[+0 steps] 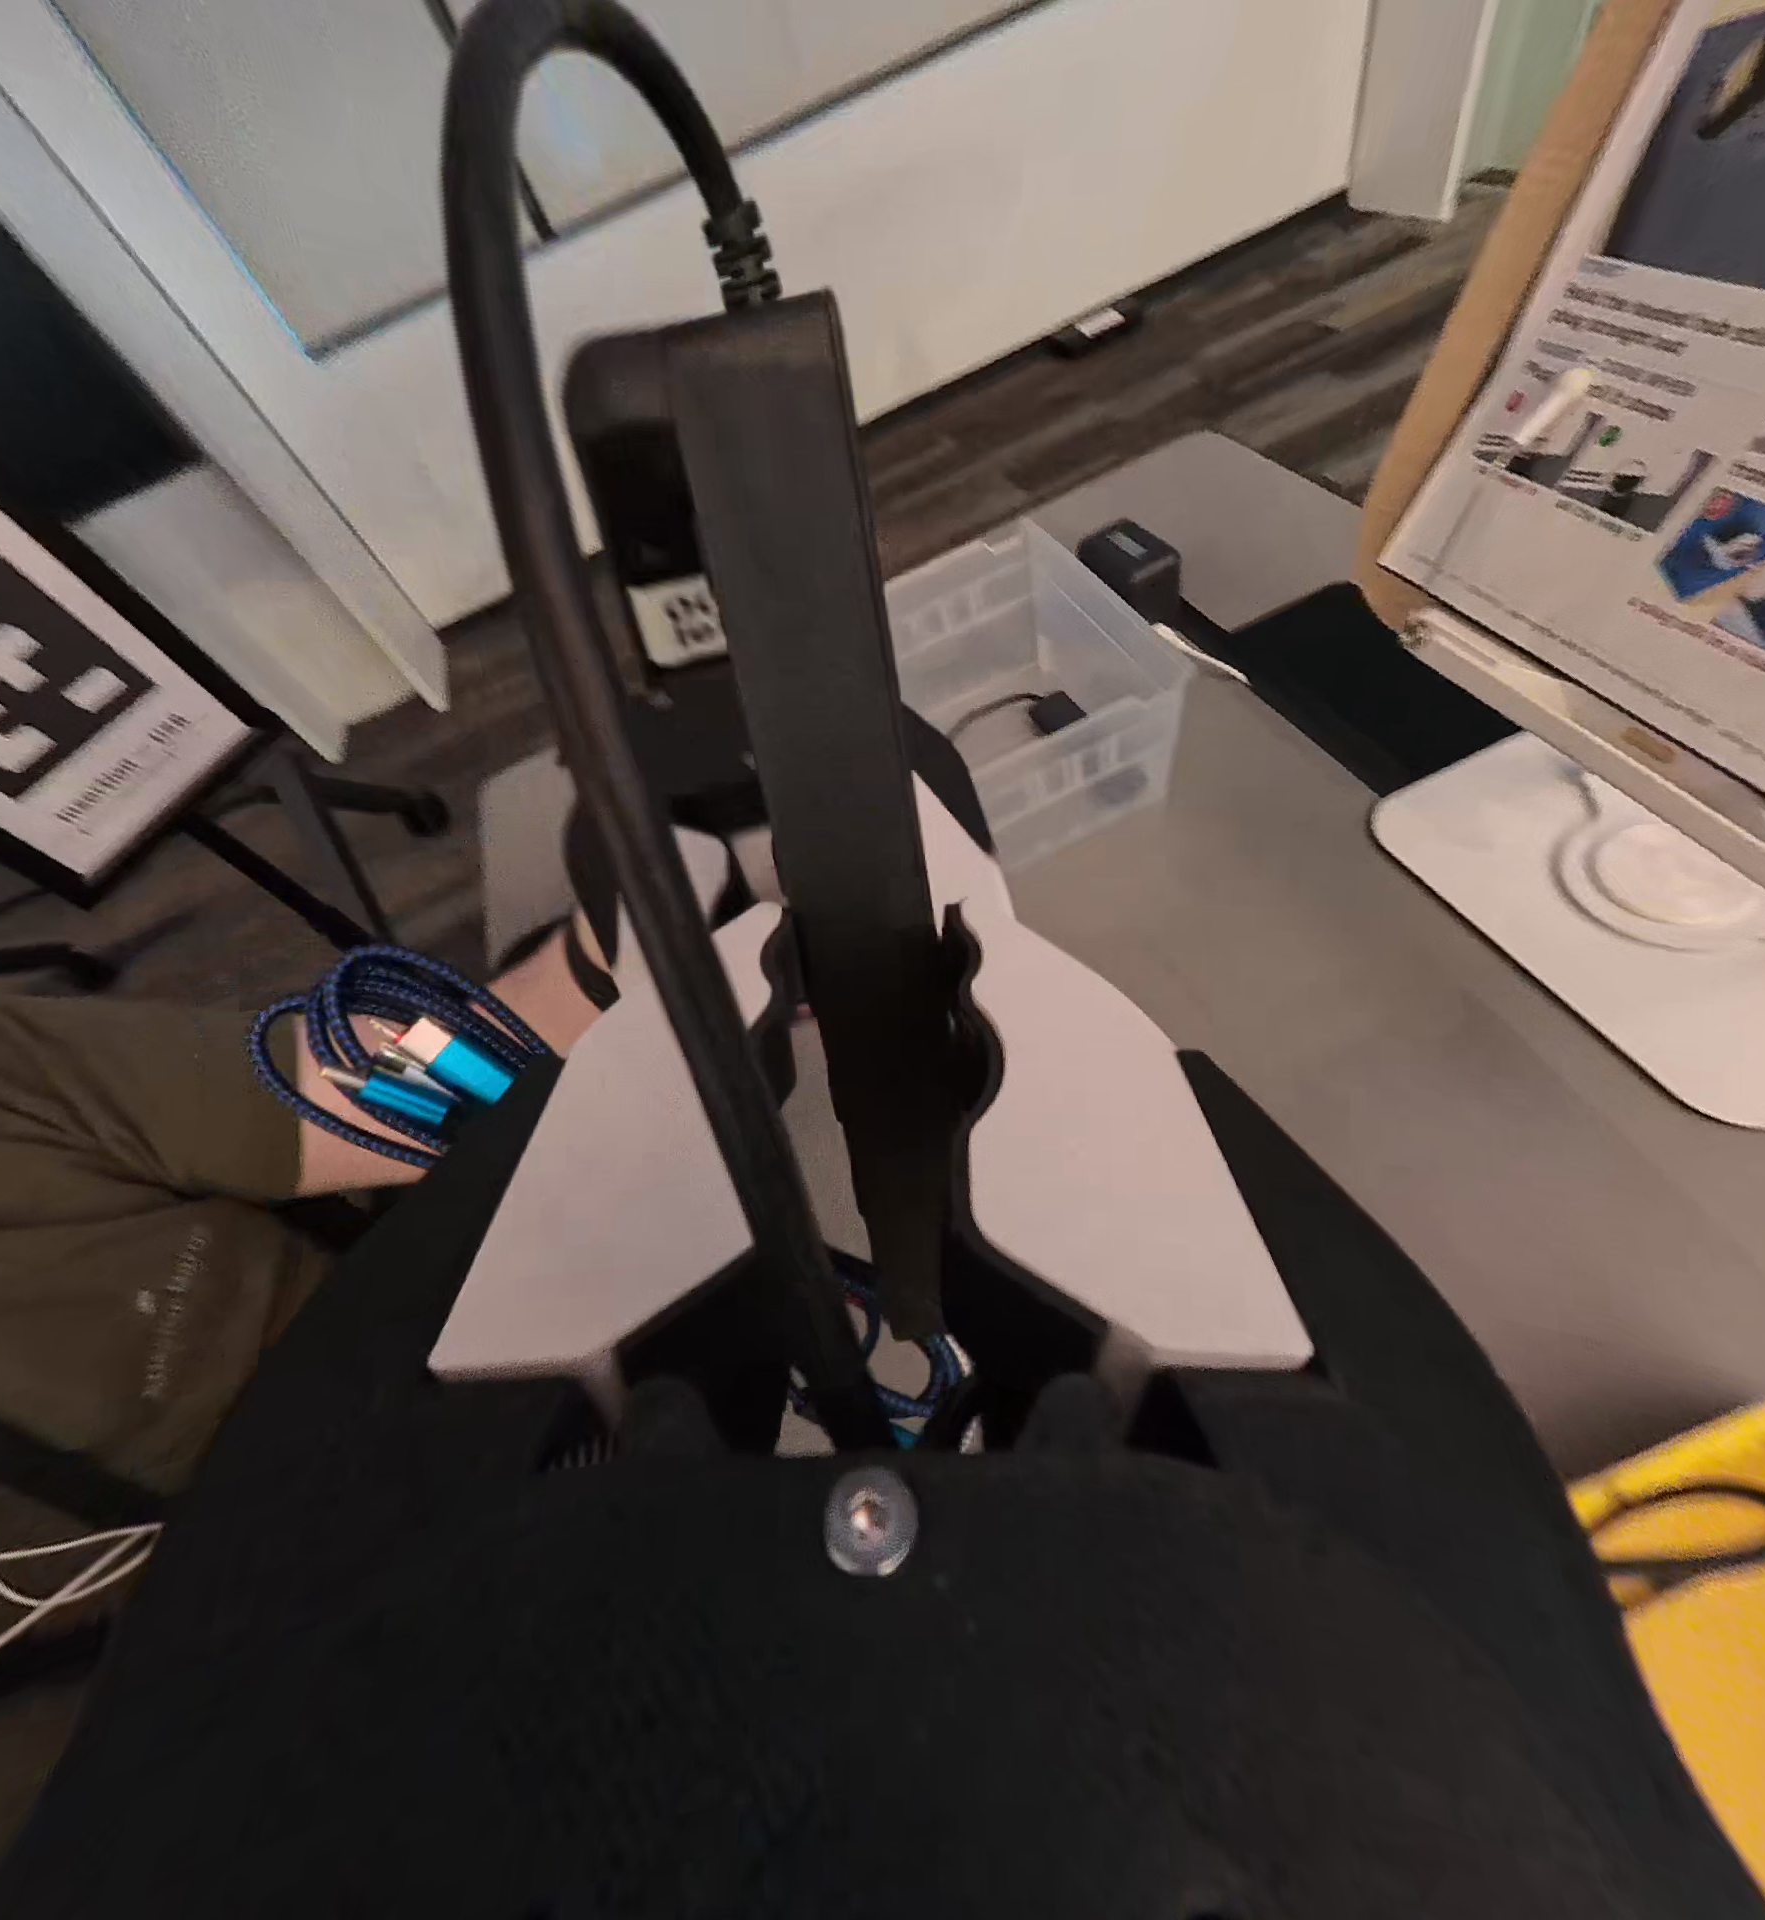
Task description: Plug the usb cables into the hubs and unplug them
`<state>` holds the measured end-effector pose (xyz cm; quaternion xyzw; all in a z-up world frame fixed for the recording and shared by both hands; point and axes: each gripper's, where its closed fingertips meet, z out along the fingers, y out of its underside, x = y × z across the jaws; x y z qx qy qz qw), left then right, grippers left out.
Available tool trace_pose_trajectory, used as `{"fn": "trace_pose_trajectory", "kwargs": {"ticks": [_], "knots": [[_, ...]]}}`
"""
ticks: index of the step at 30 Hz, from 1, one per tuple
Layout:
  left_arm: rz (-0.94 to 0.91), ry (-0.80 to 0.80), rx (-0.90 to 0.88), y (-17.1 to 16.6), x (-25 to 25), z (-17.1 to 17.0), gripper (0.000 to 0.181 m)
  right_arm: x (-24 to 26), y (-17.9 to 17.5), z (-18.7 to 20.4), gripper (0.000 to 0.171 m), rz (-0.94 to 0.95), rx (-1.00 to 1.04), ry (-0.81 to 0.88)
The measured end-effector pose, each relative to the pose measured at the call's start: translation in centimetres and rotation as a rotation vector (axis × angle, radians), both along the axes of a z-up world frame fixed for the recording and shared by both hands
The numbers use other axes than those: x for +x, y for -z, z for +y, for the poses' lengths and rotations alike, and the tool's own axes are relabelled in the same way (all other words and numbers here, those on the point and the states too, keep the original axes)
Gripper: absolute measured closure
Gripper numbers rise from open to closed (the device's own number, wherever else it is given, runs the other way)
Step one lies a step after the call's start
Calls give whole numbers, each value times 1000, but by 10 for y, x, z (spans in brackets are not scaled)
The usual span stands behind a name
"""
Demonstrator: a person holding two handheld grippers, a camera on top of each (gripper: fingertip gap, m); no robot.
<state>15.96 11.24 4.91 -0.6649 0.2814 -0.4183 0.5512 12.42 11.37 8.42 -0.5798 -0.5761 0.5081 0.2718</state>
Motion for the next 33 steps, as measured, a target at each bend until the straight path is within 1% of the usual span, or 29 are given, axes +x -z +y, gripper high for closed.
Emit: {"fn": "trace_pose_trajectory", "kwargs": {"ticks": [3, 6, 8, 10, 12, 15, 18, 20, 23, 25, 28, 31, 33], "knots": [[-23, -155, 16, -9, -41, 9, 131, 7, -1, 28, 144, -33, 40, 59], [-13, -275, 30, -13, -77, 10, 135, 20, -7, 71, 144, -76, 130, 116], [-5, -314, 36, -16, -91, 8, 136, 33, -6, 109, 144, -138, 229, 155], [-34, -309, 55, -24, -95, 1, 139, 47, 1, 144, 143, -203, 313, 162], [-53, -306, 67, -30, -97, -3, 140, 62, 18, 179, 143, -298, 343, 190], [-35, -312, 81, -33, -97, -8, 141, 83, 56, 228, 144, -419, 330, 282], [-24, -303, 97, -36, -94, -12, 142, 97, 101, 258, 144, -488, 364, 316], [-18, -301, 107, -38, -92, -13, 142, 103, 128, 270, 144, -536, 439, 305], [-15, -299, 112, -39, -90, -14, 143, 113, 165, 277, 144, -642, 551, 233], [-13, -294, 110, -39, -88, -14, 143, 117, 186, 267, 144, -682, 536, 122], [-4, -293, 106, -37, -85, -12, 144, 121, 210, 260, 144, -780, 468, 55], [4, -284, 98, -35, -82, -11, 144, 115, 222, 258, 144, -834, 402, 56], [15, -280, 91, -32, -79, -10, 144, 113, 228, 257, 143, -868, 394, 56]]}}
